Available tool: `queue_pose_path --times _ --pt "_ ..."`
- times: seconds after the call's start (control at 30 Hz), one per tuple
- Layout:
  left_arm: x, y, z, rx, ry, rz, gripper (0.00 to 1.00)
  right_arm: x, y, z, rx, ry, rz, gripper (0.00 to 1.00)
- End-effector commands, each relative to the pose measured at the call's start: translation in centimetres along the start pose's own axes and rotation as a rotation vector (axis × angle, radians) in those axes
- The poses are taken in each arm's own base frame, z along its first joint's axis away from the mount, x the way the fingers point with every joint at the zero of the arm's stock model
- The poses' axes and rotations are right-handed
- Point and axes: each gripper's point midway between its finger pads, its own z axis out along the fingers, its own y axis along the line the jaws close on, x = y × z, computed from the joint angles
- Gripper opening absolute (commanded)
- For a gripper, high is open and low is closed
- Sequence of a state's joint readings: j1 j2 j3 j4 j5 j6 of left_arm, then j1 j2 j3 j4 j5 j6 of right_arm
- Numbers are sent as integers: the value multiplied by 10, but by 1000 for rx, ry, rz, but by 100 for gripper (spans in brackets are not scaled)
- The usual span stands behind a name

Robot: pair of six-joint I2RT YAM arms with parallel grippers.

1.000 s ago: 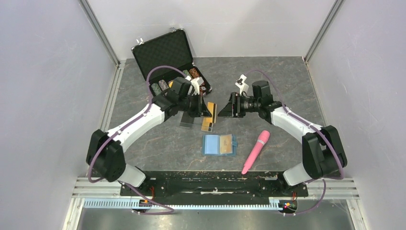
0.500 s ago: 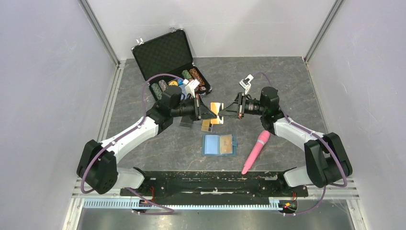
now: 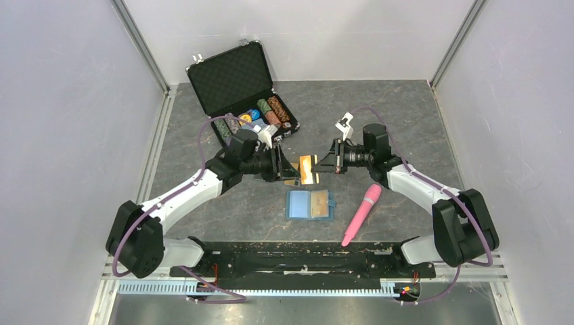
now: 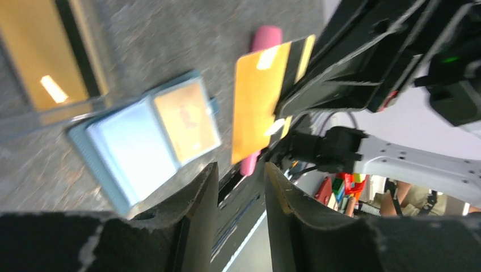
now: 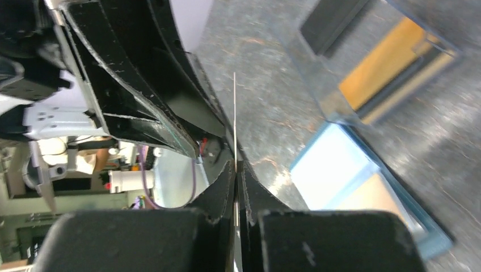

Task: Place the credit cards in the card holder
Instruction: Insert the credit card into the card holder.

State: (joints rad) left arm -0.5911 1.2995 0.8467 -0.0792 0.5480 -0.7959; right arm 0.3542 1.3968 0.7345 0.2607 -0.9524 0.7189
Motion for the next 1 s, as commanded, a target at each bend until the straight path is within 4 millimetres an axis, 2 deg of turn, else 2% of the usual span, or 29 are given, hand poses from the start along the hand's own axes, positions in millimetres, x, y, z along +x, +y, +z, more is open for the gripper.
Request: queue_pose_path --times 0.0,0.1,0.23,0.37,0.47,0.5,0.6,0.8,0.9,0.97 --pt "32 53 -5 -213 105 -5 39 21 -40 -9 201 76 -27 0" --pt "47 76 -8 -311 160 -5 34 34 -55 -13 259 100 -1 0" --pt "64 98 1 -385 227 -15 27 40 -64 -15 296 115 8 0" --pt "68 123 14 -482 255 -19 17 39 -69 -18 330 132 -6 0" --pt "59 134 28 -523 250 -15 4 38 -72 -20 350 139 -17 0" --pt "54 136 35 -530 247 -13 2 39 -72 -20 355 141 -20 0" --pt "37 135 55 -526 233 -7 2 43 -77 -22 372 156 -24 0" --pt "-4 119 91 -498 184 6 2 49 -81 -24 386 181 -22 0" --pt "-9 115 97 -488 204 9 2 50 -80 -23 376 191 -13 0" --pt "-8 115 92 -504 202 15 3 50 -80 -23 372 195 -6 0"
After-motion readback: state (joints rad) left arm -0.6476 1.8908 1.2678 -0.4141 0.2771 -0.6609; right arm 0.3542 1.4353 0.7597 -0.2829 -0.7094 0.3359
